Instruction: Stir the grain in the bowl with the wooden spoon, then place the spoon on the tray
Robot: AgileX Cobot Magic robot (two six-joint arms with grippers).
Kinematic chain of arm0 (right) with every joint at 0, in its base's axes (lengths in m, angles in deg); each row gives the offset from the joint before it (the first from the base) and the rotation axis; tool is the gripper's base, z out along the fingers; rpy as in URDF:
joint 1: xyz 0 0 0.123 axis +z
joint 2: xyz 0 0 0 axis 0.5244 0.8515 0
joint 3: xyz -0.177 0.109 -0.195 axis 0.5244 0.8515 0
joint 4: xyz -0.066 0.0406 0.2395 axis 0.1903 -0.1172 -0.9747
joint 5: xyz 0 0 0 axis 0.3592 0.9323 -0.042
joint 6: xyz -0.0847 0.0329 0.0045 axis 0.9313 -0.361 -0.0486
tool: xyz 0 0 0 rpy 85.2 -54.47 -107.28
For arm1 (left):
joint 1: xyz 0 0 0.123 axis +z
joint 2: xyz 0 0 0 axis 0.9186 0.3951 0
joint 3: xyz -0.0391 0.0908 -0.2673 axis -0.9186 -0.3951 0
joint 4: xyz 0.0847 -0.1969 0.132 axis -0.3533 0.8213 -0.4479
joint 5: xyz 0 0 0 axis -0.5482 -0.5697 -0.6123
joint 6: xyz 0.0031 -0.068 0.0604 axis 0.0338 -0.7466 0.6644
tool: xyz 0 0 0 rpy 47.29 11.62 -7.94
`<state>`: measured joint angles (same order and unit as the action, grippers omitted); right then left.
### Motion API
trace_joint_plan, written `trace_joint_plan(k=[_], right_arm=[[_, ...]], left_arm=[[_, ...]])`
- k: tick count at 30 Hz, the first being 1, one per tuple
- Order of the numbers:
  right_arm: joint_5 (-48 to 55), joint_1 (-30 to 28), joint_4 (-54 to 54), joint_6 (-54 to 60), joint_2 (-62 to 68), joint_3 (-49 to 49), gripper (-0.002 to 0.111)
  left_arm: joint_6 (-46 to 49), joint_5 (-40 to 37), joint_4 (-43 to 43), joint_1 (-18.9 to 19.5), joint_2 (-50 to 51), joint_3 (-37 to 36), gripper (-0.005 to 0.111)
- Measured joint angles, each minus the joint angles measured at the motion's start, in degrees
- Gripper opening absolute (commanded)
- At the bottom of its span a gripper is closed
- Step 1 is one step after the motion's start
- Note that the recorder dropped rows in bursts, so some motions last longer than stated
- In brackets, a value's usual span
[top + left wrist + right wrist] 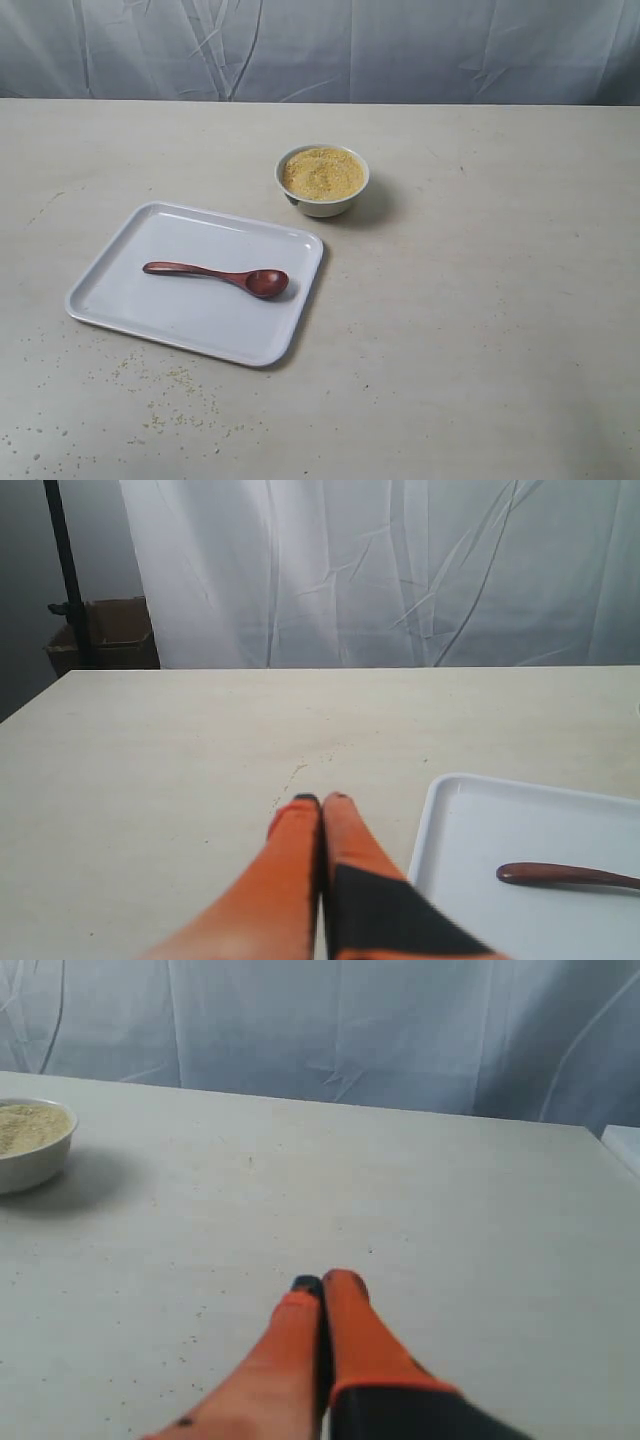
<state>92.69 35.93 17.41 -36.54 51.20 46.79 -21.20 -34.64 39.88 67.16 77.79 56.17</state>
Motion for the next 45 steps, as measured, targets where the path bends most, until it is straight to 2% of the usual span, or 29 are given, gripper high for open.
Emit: trace_joint_plan(k=[8,45], right_arm=[[-0.1,0.0,-4.0,0.2,0.0,0.0,0.0],[-0.1,0.0,-4.1,0.0,0.0,0.0,0.0]], left_arm=[[0.0,0.0,-0.1,0.0,0.0,0.0,0.0],[0.0,0.0,-0.4,0.0,0.0,0.0,0.0]])
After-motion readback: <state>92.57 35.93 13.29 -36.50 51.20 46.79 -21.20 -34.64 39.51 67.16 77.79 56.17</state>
